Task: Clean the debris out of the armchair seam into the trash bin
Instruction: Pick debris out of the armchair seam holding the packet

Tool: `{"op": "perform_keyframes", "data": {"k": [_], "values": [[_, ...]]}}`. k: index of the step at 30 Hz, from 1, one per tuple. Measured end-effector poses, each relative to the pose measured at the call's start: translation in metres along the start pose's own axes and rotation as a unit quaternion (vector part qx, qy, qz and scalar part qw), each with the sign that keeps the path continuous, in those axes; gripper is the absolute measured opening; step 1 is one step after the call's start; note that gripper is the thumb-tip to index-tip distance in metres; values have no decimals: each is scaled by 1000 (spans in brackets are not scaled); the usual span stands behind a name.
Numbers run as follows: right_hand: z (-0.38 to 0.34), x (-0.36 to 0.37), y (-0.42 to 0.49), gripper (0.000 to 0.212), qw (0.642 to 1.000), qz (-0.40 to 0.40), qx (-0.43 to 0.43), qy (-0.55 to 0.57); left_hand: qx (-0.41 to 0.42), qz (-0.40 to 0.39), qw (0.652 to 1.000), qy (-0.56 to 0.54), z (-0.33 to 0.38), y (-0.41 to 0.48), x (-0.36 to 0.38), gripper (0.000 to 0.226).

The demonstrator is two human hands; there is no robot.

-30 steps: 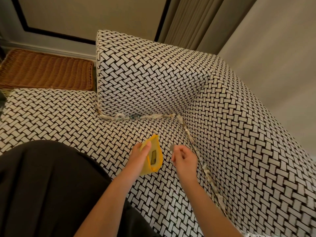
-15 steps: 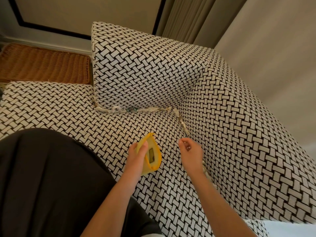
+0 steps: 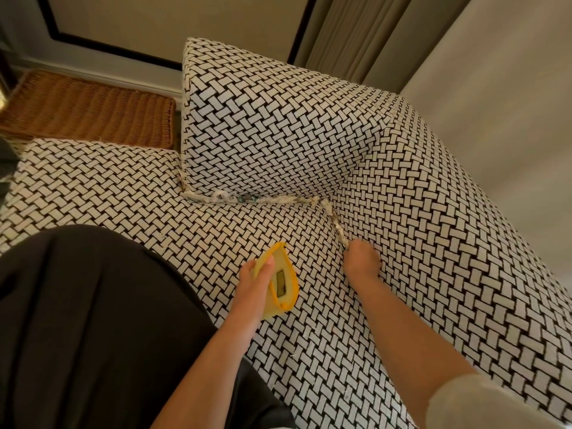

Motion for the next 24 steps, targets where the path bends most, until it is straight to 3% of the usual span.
{"op": "perform_keyframes", "data": {"k": [9,14,19,24], "values": [[-17,4,4,21,988,-50,-61,-134,-3,4,1000,-6,-1,3,0,50],[-22,4,4,20,984,-38,-84,-150,5,-7,1000,-15,2,-1,1,46],[-21,-10,2,18,995,8,-87,-56,9,-11,1000,-16,3,0,1,47],[-22,-38,-16,19,975,41,-113,186,7,-9,1000,-9,3,0,2,47]]}}
Point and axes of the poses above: each hand's wrist, its own y-axis towards the middle knuckle, its own x-axis out of the palm, z = x × y, the point moved 10 cm from there along y, towards the middle knuckle, and after that the axes turned 3 degrees about y, right-handed, at the moved point
